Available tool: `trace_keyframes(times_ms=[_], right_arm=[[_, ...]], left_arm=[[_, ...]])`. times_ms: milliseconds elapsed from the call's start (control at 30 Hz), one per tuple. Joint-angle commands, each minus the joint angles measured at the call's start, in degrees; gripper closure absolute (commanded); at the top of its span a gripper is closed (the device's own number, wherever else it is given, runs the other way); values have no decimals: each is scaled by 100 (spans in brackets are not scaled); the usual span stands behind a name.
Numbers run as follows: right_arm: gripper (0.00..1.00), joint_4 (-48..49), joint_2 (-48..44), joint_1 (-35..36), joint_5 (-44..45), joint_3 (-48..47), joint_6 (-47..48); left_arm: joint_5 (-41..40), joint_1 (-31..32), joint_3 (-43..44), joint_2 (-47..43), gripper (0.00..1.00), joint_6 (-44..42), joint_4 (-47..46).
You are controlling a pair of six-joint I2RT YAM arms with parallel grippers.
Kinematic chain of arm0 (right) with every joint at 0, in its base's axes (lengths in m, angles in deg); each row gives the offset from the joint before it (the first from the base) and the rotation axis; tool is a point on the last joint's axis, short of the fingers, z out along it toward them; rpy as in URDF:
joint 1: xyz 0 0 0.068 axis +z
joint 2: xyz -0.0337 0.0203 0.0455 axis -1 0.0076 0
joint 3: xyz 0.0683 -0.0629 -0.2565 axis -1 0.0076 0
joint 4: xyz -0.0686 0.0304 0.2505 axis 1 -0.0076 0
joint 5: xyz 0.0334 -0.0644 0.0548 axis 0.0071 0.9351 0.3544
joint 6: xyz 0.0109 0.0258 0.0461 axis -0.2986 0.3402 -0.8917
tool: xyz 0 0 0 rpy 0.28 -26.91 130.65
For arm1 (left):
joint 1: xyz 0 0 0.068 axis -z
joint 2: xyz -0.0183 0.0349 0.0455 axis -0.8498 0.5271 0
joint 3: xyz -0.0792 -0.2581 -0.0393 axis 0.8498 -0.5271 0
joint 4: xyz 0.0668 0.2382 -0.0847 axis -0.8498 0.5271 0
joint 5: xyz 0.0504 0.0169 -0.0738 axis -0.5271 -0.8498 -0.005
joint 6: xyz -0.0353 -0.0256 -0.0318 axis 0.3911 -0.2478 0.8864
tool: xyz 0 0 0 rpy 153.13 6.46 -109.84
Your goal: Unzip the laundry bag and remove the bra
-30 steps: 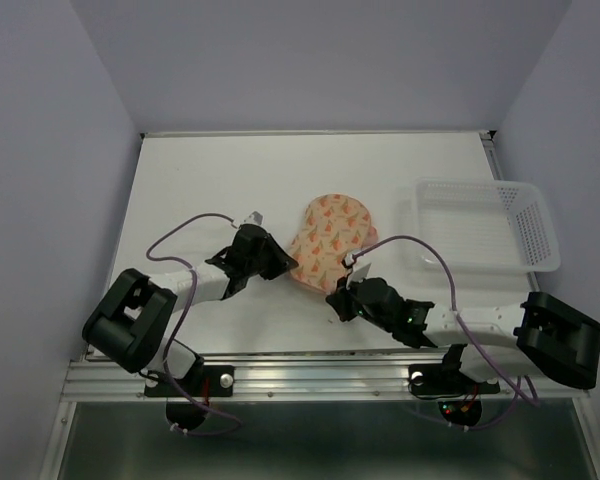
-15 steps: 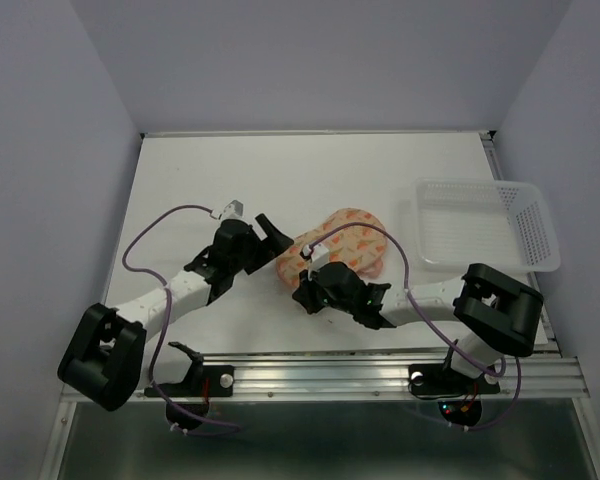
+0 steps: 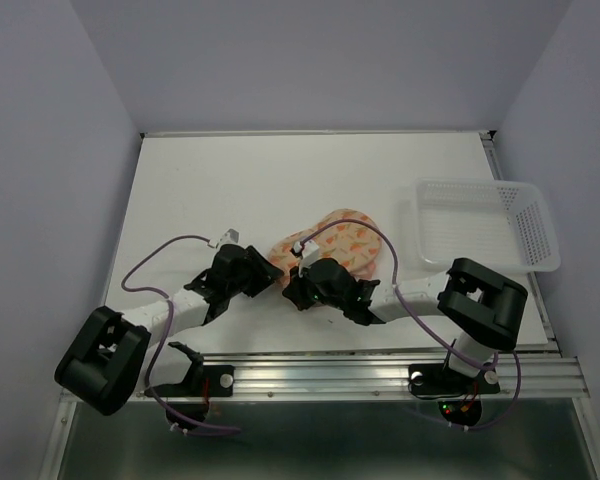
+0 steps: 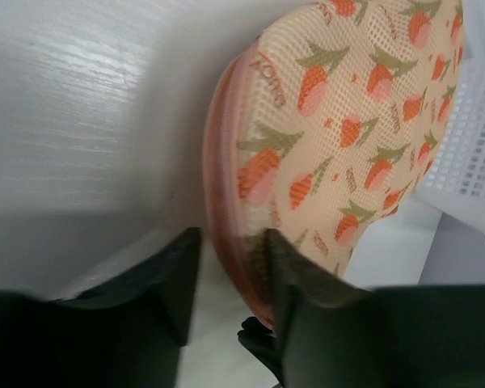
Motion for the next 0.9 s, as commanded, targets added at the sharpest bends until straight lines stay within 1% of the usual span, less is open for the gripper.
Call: trace_keyframes(times_ms=[0,33,67,133,167,400,533,633,700,767,833,867], right_arm=[[99,391,-16,43,2,-41,-73],[99,383,-34,43,19,-15,-65],[99,383,-86,43,54,38,-82],[99,383,-165,43,99,222,-117],[99,383,-261,43,125,292,-126],[99,102,-999,43,344,1153,-284],[99,-109,-1649,43,547,1576,-284],[99,-189,-1756,43,547,1647,-232],[99,-189,-1660,43,372,1577,-170],[99,-171,-1415,43,162,1366,-144],[99,-93,-1204,43,47,1112,-144],[99,-14,-1081,43,-6,1024,-135]], left_arm=[[133,57,114,157,62,41,-553],[116,57,132,167,72,15,-553],[90,57,158,175,87,6,-554],[20,57,193,175,99,-38,-519],[2,65,220,175,100,-64,-492],[-113,-84,501,509,100,-372,-299],[-148,-154,677,763,100,-583,-281],[-122,-215,975,1070,100,-829,-211],[-95,-277,1274,1229,100,-952,-176],[-69,-374,1634,1440,95,-1136,-53],[-69,-444,1984,1581,87,-1294,140],[-69,-488,2091,1590,74,-1330,210]])
